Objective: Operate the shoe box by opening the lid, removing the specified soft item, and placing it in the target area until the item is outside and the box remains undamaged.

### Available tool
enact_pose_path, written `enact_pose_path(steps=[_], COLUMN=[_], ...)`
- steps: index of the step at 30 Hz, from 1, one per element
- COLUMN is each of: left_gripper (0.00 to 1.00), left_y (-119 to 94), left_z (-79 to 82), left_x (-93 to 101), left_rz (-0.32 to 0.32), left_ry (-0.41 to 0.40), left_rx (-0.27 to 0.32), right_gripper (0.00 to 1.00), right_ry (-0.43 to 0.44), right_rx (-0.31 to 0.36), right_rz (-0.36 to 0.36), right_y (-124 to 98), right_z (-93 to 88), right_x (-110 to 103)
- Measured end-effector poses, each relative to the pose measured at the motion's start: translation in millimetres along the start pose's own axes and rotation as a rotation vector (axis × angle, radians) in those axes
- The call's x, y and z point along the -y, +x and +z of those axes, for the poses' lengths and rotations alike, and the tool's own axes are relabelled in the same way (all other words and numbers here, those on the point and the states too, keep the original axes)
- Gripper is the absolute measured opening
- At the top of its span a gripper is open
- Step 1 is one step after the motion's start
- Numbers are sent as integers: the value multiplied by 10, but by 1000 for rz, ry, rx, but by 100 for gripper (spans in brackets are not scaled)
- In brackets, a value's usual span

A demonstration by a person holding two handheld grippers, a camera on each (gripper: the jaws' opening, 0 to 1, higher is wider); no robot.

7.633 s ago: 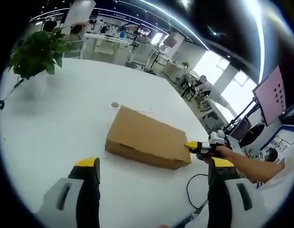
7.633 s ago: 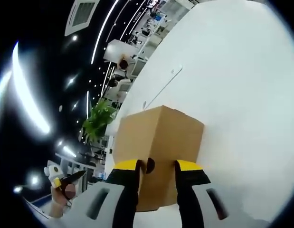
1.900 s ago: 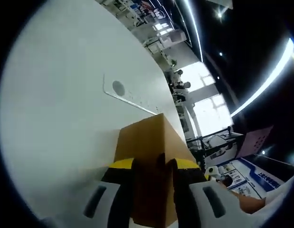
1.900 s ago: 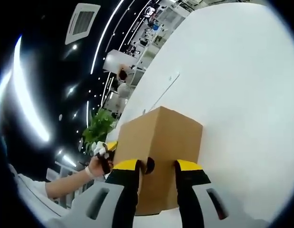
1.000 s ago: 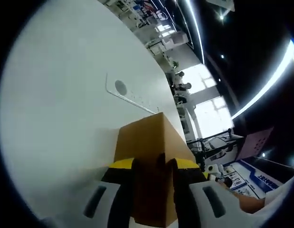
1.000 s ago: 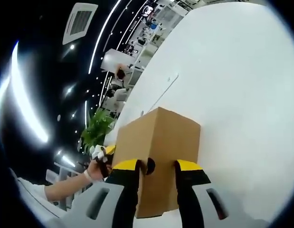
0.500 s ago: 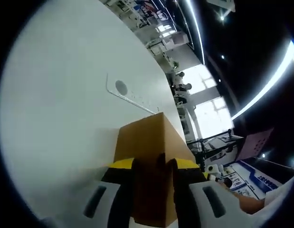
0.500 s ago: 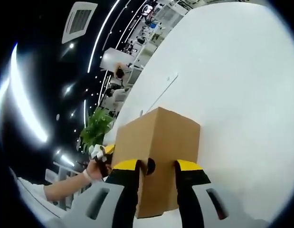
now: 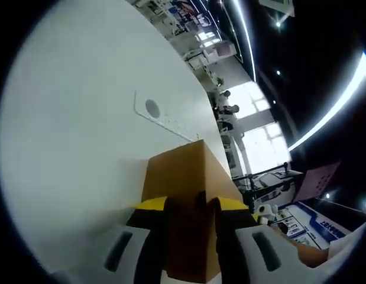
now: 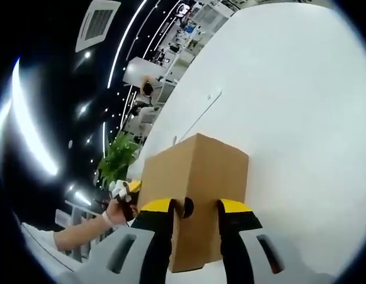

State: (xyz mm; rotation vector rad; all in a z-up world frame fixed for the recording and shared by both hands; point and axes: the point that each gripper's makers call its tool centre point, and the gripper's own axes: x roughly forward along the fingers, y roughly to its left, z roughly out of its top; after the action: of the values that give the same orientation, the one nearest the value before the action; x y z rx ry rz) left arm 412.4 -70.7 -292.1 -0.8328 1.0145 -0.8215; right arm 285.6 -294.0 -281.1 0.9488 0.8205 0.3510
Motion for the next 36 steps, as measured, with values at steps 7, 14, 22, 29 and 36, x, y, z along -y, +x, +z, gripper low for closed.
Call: enact_pose_path(steps=[7,14,22,29,36], left_gripper=[30,30,30,30,30], left_y=[-18,-28,-54,-63,-73], left_z=[-23,-40,-82,-95,-103], left_x=[2,-9,0,3,3], left_rz=[7,10,13,20,8], left_ry=[1,-4,-8,-8,-18], left_rx=[-5,-6,-4,-10,0], right_gripper=[28,28,28,28,28], right_ry=[0,-1,-7,-9,-8], right_rx=[10,15,9,-1,-2], right_rz=[1,-2,-6,-11,-12], right_y=[6,8,10,7,4], right_z=[7,10,26,67,60], right_x=[0,-2,-5,8,-1])
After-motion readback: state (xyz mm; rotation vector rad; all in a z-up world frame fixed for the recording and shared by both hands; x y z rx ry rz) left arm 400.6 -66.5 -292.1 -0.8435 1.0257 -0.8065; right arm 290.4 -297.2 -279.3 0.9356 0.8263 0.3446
